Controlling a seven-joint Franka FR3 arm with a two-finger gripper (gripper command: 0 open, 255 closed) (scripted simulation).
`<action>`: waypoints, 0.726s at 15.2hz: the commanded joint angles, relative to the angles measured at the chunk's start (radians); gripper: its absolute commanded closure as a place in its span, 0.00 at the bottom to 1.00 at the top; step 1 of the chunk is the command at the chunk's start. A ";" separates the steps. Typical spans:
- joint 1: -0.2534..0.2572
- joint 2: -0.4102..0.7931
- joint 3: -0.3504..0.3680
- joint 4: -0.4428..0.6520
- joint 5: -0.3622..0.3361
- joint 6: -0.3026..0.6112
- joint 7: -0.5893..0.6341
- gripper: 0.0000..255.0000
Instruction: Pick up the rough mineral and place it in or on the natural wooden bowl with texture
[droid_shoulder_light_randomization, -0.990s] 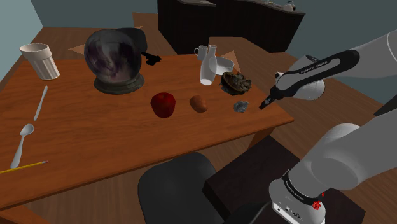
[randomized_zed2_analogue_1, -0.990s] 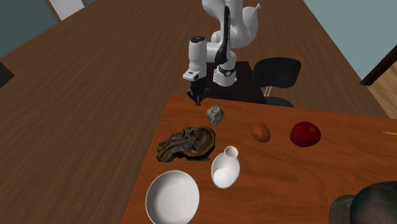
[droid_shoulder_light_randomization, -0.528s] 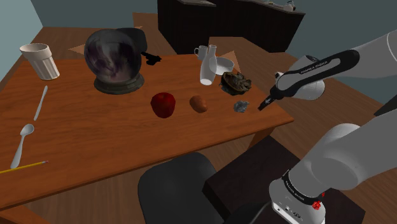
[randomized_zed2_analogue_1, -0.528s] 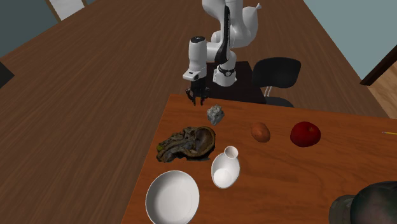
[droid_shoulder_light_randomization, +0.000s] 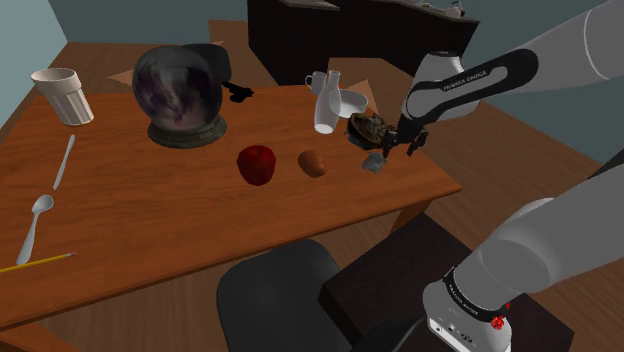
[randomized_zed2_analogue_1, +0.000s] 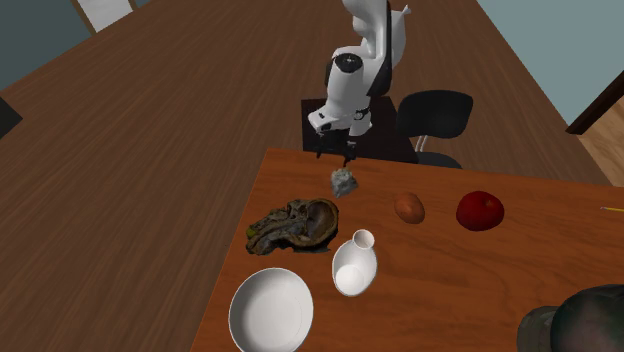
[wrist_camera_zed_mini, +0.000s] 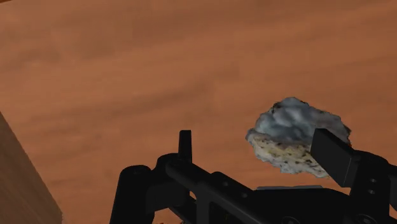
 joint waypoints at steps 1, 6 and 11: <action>0.007 0.081 0.054 0.121 0.040 -0.132 0.198 0.00; 0.015 0.172 0.070 0.206 0.077 -0.187 0.312 0.00; 0.013 0.208 0.066 0.175 0.081 -0.121 0.308 0.00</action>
